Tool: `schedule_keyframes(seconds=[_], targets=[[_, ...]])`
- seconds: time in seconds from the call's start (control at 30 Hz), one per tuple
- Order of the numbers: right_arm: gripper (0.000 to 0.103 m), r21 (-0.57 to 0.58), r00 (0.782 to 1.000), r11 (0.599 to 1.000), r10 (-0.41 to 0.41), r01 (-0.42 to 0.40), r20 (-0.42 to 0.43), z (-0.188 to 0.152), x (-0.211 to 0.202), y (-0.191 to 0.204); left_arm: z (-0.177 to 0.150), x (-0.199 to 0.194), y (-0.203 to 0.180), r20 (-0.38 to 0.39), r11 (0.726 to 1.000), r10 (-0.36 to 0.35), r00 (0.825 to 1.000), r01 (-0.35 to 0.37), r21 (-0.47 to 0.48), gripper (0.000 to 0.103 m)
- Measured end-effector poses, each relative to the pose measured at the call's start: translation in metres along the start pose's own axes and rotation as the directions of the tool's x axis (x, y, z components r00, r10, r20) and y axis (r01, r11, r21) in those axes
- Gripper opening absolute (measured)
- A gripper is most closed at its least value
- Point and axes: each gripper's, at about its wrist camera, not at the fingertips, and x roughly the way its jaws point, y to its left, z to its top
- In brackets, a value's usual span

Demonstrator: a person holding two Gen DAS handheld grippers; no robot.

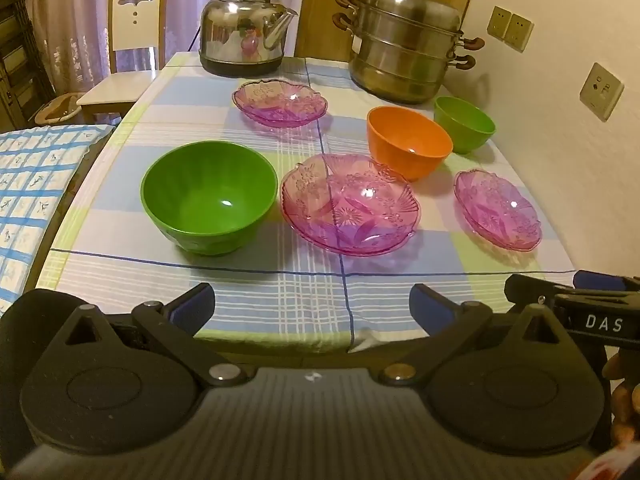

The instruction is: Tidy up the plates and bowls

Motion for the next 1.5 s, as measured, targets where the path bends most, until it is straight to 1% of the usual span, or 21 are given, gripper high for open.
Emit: schedule_keyframes(seconds=[1.5], targets=[[0.103,0.0,1.0,1.0,0.002,-0.002,0.001,0.0026,0.0,-0.0014,-0.0003,0.0005,-0.0018,-0.002,1.0,-0.01,1.0,0.01,-0.009,0.103]])
